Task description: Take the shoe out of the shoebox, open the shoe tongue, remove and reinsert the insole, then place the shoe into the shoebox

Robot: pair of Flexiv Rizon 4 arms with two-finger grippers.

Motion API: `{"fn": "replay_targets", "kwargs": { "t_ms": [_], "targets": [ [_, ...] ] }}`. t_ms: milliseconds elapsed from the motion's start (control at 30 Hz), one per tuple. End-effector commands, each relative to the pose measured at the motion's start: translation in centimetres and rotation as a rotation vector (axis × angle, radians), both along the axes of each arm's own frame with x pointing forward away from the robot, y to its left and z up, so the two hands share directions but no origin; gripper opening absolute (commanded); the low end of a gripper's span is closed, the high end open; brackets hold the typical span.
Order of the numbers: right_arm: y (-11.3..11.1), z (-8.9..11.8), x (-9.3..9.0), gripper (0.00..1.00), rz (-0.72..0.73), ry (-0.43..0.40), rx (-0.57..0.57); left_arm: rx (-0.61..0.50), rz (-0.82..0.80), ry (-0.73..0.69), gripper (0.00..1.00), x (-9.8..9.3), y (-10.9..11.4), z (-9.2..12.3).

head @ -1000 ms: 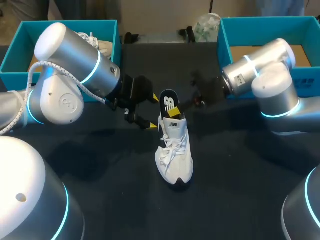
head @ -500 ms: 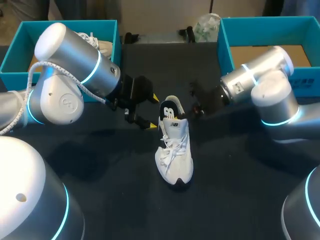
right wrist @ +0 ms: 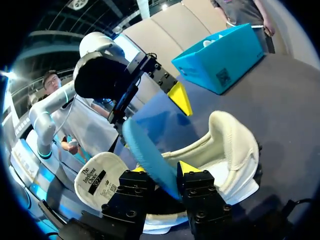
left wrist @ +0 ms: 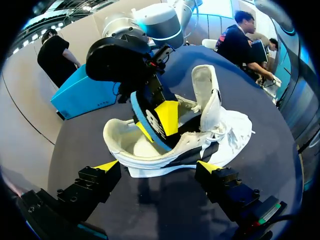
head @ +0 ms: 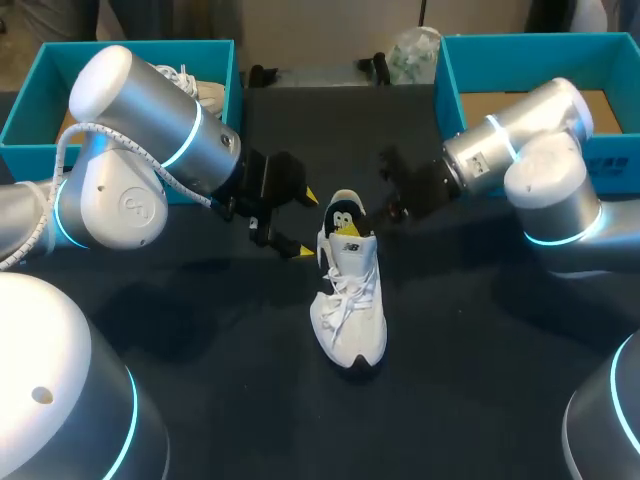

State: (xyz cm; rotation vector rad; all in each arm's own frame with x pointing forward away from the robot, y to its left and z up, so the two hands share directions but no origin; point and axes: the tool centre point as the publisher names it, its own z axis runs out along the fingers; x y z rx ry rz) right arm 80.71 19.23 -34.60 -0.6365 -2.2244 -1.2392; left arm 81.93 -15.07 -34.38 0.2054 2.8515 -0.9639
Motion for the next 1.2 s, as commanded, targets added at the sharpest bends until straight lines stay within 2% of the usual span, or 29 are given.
{"fn": "replay_targets", "kwargs": {
  "t_ms": [33, 67, 100, 133, 200, 700, 900, 967, 1000, 1200],
  "targets": [
    [0.0, 0.4, 0.9, 0.28, 0.015, 0.002, -0.016, 0.004, 0.001, -0.001, 1.0, 0.0, -0.1, 0.0],
    [0.0, 0.3, 1.1, 0.27, 0.018, 0.002, -0.018, 0.004, 0.001, -0.001, 1.0, 0.0, -0.1, 0.0],
    [0.0, 0.3, 1.3, 0.22, 0.023, 0.007, -0.024, 0.004, 0.001, -0.001, 1.0, 0.0, -0.1, 0.0],
    [0.0, 0.3, 1.5, 0.08, 0.023, 0.014, -0.028, 0.004, 0.001, -0.001, 1.0, 0.0, -0.1, 0.0],
    [0.0, 0.3, 1.7, 0.0, 0.025, 0.051, -0.038, 0.004, 0.001, -0.001, 1.0, 0.0, -0.1, 0.0],
    [-0.2, 1.4, 1.9, 0.0, 0.002, 0.268, -0.057, 0.004, 0.001, -0.001, 1.0, 0.0, -0.1, 0.0],
    [-0.2, 1.0, 1.5, 0.0, 0.017, 0.259, -0.086, 0.004, 0.001, -0.001, 1.0, 0.0, -0.1, 0.0],
    [-0.2, 0.8, 1.4, 0.15, 0.018, 0.245, -0.093, 0.004, 0.001, -0.001, 1.0, 0.0, -0.1, 0.0],
    [-0.3, 0.8, 1.4, 0.17, 0.021, 0.229, -0.097, 0.004, 0.001, -0.001, 1.0, 0.0, -0.1, 0.0],
    [-0.5, 0.5, 1.3, 0.21, 0.018, 0.207, -0.126, 0.004, 0.001, -0.001, 1.0, 0.0, -0.1, 0.0]
  ]
}}
